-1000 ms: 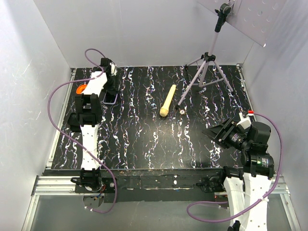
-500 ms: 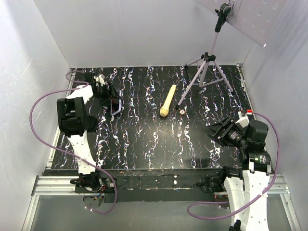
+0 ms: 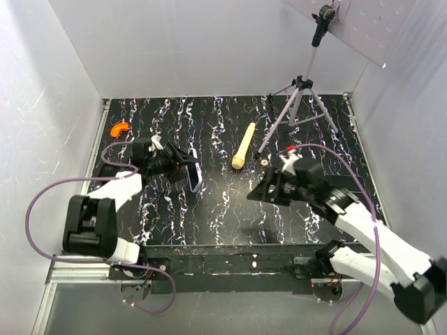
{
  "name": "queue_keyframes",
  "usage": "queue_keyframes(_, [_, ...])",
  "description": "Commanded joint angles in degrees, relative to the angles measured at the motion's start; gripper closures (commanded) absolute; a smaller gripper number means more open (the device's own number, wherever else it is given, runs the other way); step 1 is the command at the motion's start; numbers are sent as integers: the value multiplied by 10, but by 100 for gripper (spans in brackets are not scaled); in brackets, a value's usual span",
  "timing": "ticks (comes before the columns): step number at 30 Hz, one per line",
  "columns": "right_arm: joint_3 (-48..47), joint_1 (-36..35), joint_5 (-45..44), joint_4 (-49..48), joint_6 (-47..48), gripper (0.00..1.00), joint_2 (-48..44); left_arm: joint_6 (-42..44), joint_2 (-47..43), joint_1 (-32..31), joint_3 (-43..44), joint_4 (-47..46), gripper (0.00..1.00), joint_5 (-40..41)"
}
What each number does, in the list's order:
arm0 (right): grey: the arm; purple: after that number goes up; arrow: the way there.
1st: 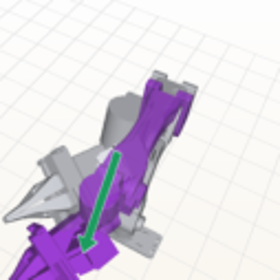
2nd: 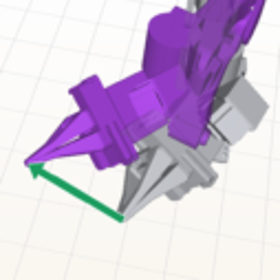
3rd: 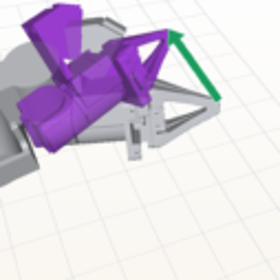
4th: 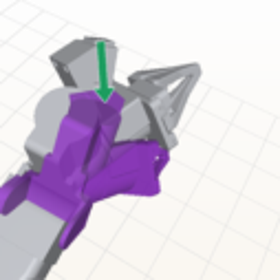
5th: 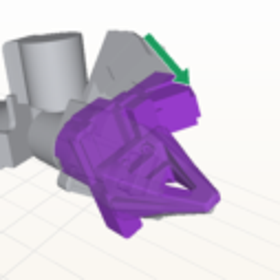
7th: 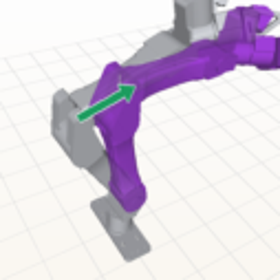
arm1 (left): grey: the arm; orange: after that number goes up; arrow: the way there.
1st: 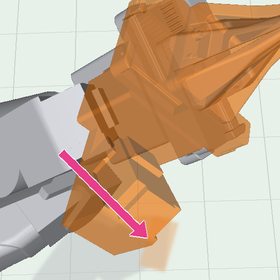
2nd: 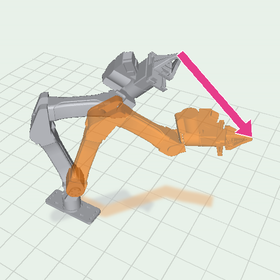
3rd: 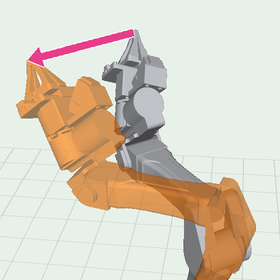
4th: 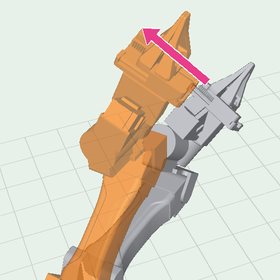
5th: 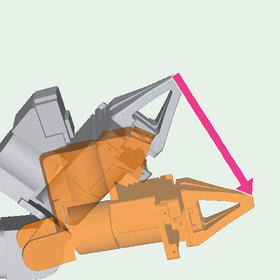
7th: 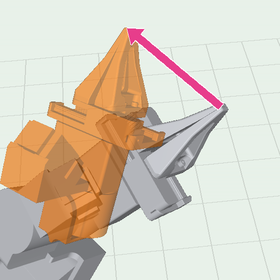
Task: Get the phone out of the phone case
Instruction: Pick up the phone at the center of the board.
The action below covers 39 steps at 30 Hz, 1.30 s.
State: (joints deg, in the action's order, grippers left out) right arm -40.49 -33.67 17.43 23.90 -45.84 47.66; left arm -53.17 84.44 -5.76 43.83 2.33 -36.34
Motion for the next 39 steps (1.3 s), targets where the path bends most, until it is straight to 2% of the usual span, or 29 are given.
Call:
queue_keyframes(1, [-71, -121, -158, -115, 36, 16, 84, -196, -109, -42, -79, -132, 100, 42])
queue_keyframes(3, [-93, -171, -219, -147, 64, 15, 121, -242, -152, -66, -101, -121, 100, 78])
queue_keyframes(6, [-118, -225, -283, -185, 85, 15, 161, -266, -215, -104, -99, -56, 100, 137])
queue_keyframes(10, [-143, -250, -314, -223, 89, 16, 205, -311, -274, -140, -101, 6, 100, 191])
queue_keyframes(13, [-154, -276, -357, -257, 105, 21, 236, -346, -289, -164, -96, 31, 100, 207])
queue_keyframes(17, [-186, -292, -398, -259, 115, 33, 279, -390, -293, -196, -96, 33, 100, 217])
queue_keyframes(21, [-197, -316, -455, -277, 124, 38, 306, -419, -294, -222, -89, 38, 100, 235])
queue_keyframes(25, [-178, -327, -476, -292, 111, 39, 310, -420, -295, -228, -72, 49, 100, 243])
queue_keyframes(26, [-181, -327, -484, -269, 97, 42, 315, -423, -297, -228, -69, 49, 100, 245])
queue_keyframes(32, [-162, -330, -473, -277, 73, 76, 310, -437, -313, -230, -60, 56, 100, 261])
queue_keyframes(33, [-161, -330, -473, -276, 70, 85, 307, -440, -316, -230, -61, 55, 100, 264])
queue_keyframes(34, [-160, -330, -471, -272, 68, 94, 302, -440, -317, -230, -63, 53, 85, 264])
queue_keyframes(35, [-159, -330, -472, -265, 64, 99, 294, -437, -318, -230, -64, 48, 54, 266])
queue_keyframes(37, [-155, -328, -474, -251, 61, 99, 269, -406, -318, -230, -59, 45, 2, 266])
queue_keyframes(39, [-144, -312, -446, -246, 61, 99, 236, -336, -318, -230, -42, 50, 2, 264])
